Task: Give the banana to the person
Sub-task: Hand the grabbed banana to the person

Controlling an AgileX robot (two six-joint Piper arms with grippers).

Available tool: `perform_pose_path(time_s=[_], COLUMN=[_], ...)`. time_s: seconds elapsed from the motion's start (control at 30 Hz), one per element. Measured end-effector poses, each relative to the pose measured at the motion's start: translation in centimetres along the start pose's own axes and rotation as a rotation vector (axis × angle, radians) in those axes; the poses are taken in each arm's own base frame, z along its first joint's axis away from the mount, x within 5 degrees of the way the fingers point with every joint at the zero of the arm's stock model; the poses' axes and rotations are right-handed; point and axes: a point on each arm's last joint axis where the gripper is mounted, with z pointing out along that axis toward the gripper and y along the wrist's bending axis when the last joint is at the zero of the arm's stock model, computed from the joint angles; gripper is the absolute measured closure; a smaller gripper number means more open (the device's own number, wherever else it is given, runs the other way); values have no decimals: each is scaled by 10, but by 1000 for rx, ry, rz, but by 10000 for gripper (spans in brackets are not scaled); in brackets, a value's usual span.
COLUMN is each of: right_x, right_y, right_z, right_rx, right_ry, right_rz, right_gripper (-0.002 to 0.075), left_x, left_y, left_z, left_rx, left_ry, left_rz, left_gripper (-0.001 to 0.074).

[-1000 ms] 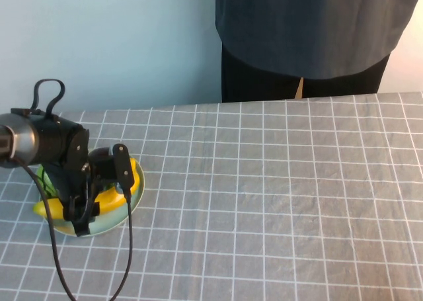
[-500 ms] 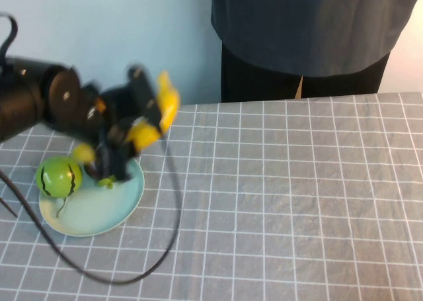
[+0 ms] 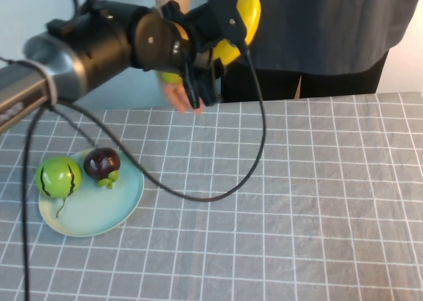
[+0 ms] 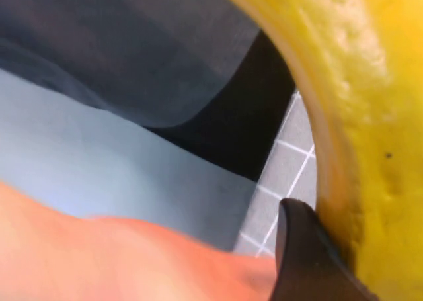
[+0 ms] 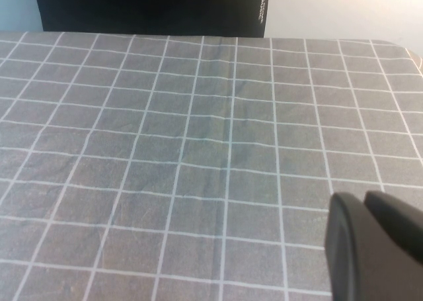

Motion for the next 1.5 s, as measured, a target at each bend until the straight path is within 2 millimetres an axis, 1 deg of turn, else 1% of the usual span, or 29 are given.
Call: perform_pose_path(time_s=[0.1, 0.17, 0.3, 0.4, 0.53, 0.77, 0.9, 1.03, 1.07, 1.13, 1.2, 1.27, 1.33, 1.43, 1.5], right_x=[0, 0, 0, 0, 0, 0, 0, 0, 0, 0, 0, 0, 0, 0, 0], right_y=[0, 0, 0, 0, 0, 0, 0, 0, 0, 0, 0, 0, 0, 0, 0], right_z=[0, 0, 0, 0, 0, 0, 0, 0, 0, 0, 0, 0, 0, 0, 0], right_rx=[0, 0, 0, 0, 0, 0, 0, 0, 0, 0, 0, 0, 0, 0, 0], right_ry=[0, 0, 0, 0, 0, 0, 0, 0, 0, 0, 0, 0, 0, 0, 0], right_rz=[0, 0, 0, 0, 0, 0, 0, 0, 0, 0, 0, 0, 0, 0, 0], right_gripper=[732, 732, 732, 732, 732, 732, 732, 732, 732, 732, 732, 732, 732, 732, 732], left_x=[-3, -5, -7, -5, -1, 8, 15, 19, 19, 19, 20, 20, 18, 15, 8], left_y=[-7, -12, -20, -21, -19, -9, -5, -2, -2, 0, 0, 1, 2, 8, 12], left_z=[12, 15, 15, 15, 14, 15, 21, 24, 24, 24, 23, 20, 12, -10, -32], left_rx=[38, 61, 104, 117, 96, -9, -42, -60, -66, -73, -77, -79, -80, -91, -107], left_ry=[23, 38, 72, 102, 141, 218, 253, 262, 262, 262, 269, 278, 294, 318, 329], left_rz=[6, 23, 22, 19, 4, -29, -5, 3, -2, -22, -51, -85, -115, -144, -152], left_gripper=[463, 463, 463, 463, 463, 463, 464, 464, 458, 411, 326, 259, 215, 191, 185])
